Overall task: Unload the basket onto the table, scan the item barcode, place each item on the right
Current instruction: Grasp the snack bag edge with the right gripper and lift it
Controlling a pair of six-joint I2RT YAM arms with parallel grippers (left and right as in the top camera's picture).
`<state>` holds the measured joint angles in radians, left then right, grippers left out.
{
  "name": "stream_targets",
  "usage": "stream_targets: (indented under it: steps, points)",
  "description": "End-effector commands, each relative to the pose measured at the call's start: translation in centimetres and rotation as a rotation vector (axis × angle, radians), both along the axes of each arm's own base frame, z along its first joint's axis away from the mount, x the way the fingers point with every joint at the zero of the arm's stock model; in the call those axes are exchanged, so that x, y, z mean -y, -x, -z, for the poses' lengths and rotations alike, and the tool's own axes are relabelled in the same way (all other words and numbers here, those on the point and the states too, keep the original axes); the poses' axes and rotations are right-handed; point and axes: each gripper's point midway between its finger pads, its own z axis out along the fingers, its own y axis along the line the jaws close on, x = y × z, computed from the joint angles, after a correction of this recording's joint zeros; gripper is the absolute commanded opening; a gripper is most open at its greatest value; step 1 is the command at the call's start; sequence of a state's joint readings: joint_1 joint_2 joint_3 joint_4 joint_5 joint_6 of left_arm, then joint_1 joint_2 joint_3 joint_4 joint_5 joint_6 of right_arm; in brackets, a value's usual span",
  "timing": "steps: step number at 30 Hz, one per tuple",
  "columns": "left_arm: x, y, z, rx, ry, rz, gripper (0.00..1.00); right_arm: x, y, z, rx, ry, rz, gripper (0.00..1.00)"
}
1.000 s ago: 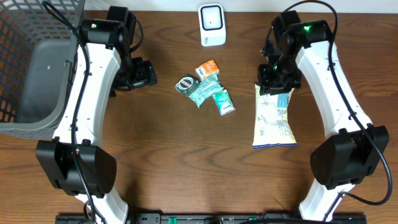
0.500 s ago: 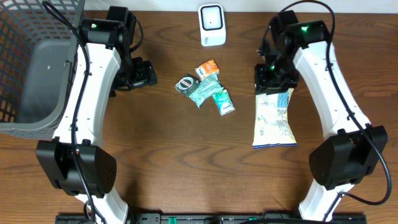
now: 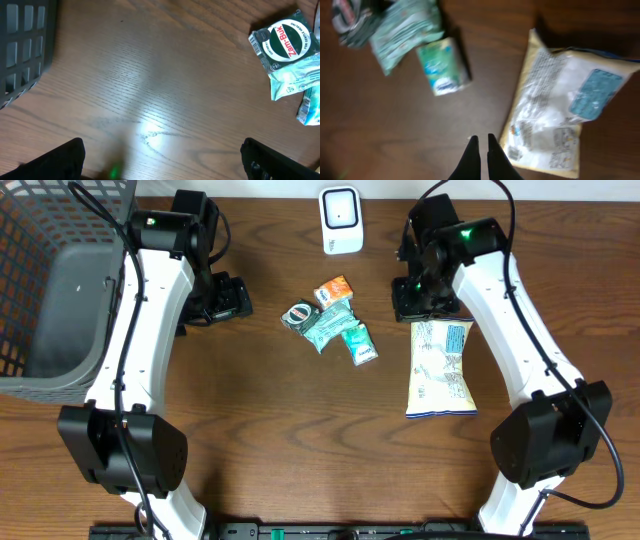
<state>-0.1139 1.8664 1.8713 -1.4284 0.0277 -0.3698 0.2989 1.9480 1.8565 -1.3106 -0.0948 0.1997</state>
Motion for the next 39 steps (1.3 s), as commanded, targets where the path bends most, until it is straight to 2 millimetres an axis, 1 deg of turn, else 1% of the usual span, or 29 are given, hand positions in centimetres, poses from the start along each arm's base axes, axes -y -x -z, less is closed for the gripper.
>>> stream_targets:
  steps: [1,3,4,6,8,9,10,13,16,18,21,24,25,27,29,31,32,33,35,37,39]
  points:
    - [0.0,0.2,-0.5,0.012,0.004,-0.006,0.98,1.8,-0.1,1.1,0.028,0.101,0.076,0.02]
    - [0.0,0.2,-0.5,0.012,0.004,-0.006,0.98,3.3,-0.2,2.3,0.037,0.177,0.128,0.01]
    - [0.0,0.2,-0.5,0.012,0.004,-0.006,0.98,4.4,-0.1,3.2,0.037,0.229,0.164,0.02]
    - [0.0,0.2,-0.5,0.012,0.004,-0.006,0.98,5.4,0.5,4.6,0.013,0.265,0.189,0.04]
    - [0.0,0.2,-0.5,0.012,0.004,-0.006,0.98,5.8,1.8,6.3,-0.042,0.257,0.193,0.04]
    - [0.0,0.2,-0.5,0.012,0.004,-0.006,0.98,5.8,2.5,7.2,-0.073,0.246,0.192,0.03]
    - [0.0,0.2,-0.5,0.012,0.004,-0.006,0.98,5.4,4.3,9.2,-0.145,0.210,0.185,0.01]
    - [0.0,0.2,-0.5,0.012,0.004,-0.006,0.97,4.4,6.8,12.3,-0.222,0.147,0.171,0.01]
    - [0.0,0.2,-0.5,0.012,0.004,-0.006,0.98,3.5,8.2,14.6,-0.247,0.091,0.159,0.01]
    - [0.0,0.2,-0.5,0.012,0.004,-0.006,0.97,2.2,8.4,15.2,-0.252,0.023,0.138,0.01]
    - [0.0,0.2,-0.5,0.012,0.004,-0.006,0.97,-0.3,7.3,14.4,-0.221,-0.096,0.073,0.01]
    - [0.0,0.2,-0.5,0.012,0.004,-0.006,0.98,-1.3,4.8,12.1,-0.153,-0.131,0.049,0.01]
    - [0.0,0.2,-0.5,0.012,0.004,-0.006,0.97,-1.4,4.1,11.1,-0.132,-0.133,0.028,0.01]
    - [0.0,0.2,-0.5,0.012,0.004,-0.006,0.98,-1.3,2.6,8.6,-0.091,-0.117,0.005,0.01]
    - [0.0,0.2,-0.5,0.012,0.004,-0.006,0.98,-0.4,1.2,6.2,-0.048,-0.066,0.016,0.02]
    - [0.0,0.2,-0.5,0.012,0.004,-0.006,0.97,0.5,0.2,4.1,-0.009,-0.009,0.028,0.04]
    - [0.0,0.2,-0.5,0.012,0.004,-0.006,0.98,0.9,-0.1,3.5,0.007,0.013,0.032,0.04]
    - [0.0,0.2,-0.5,0.012,0.004,-0.006,0.98,1.2,-0.3,3.2,0.017,0.032,0.036,0.05]
    - [0.0,0.2,-0.5,0.012,0.004,-0.006,0.98,1.9,-0.4,3.2,0.025,0.070,0.043,0.04]
    - [0.0,0.2,-0.5,0.012,0.004,-0.006,0.97,2.6,-0.3,4.1,0.018,0.111,0.050,0.03]
    - [0.0,0.2,-0.5,0.012,0.004,-0.006,0.98,2.8,-0.1,5.3,0.007,0.121,0.054,0.04]
